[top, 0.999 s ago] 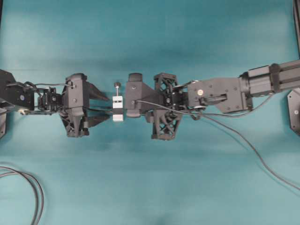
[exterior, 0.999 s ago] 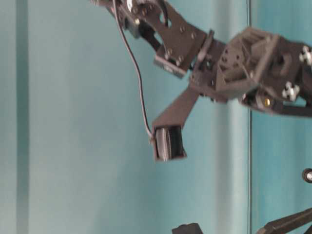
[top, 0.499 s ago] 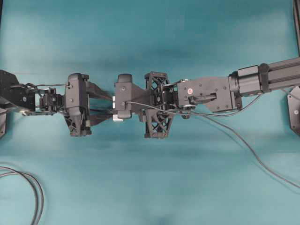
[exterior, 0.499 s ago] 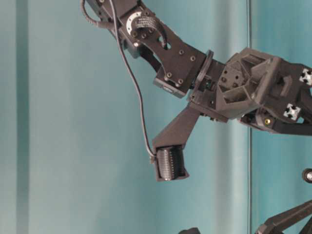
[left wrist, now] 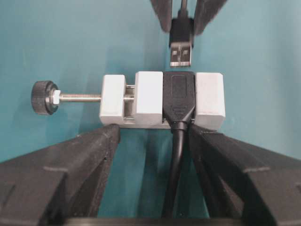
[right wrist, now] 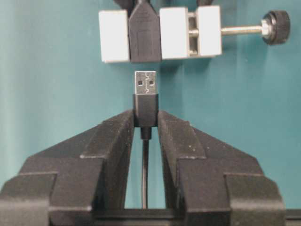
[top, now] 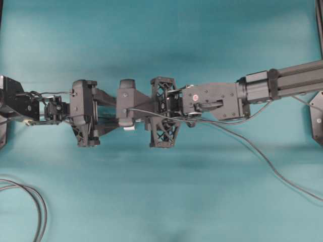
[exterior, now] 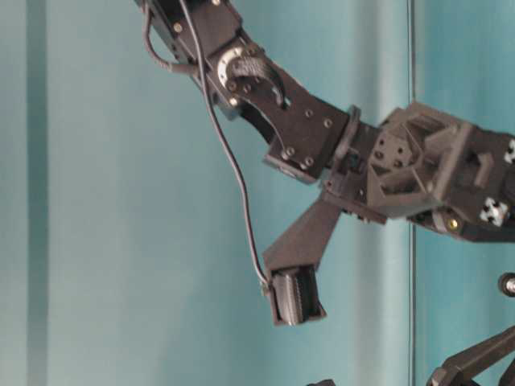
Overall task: Insert the USB cable into the female connector supported by the left arm.
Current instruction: 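Align the USB plug with the female connector and push it in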
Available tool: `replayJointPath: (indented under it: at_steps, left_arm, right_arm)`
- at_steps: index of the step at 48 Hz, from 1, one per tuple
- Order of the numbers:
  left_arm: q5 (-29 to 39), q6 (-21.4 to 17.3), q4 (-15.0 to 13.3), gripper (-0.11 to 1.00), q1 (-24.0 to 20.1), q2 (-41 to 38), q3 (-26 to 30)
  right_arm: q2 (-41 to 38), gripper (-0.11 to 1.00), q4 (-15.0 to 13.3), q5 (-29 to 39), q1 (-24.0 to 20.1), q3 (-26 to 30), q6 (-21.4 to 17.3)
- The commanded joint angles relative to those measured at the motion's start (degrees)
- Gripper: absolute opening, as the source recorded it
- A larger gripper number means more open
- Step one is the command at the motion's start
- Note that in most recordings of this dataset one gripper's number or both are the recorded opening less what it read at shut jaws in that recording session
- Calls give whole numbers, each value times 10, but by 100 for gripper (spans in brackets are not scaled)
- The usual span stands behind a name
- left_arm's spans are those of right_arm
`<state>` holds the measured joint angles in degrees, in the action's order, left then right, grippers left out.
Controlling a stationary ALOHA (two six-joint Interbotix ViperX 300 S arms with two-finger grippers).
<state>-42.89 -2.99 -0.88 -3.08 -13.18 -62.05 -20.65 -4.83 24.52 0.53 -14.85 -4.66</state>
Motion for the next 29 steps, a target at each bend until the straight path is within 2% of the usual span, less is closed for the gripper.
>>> replayJointPath:
  at_steps: [1,29]
  left_arm:
    - [0,-3,-1,77,-3,3,4]
    - [3,-4,-1,77,-3,3,4]
  right_arm:
    - [5,19,-2,-2,1,21,1]
    - [4,19,-1,-2,3,16,12]
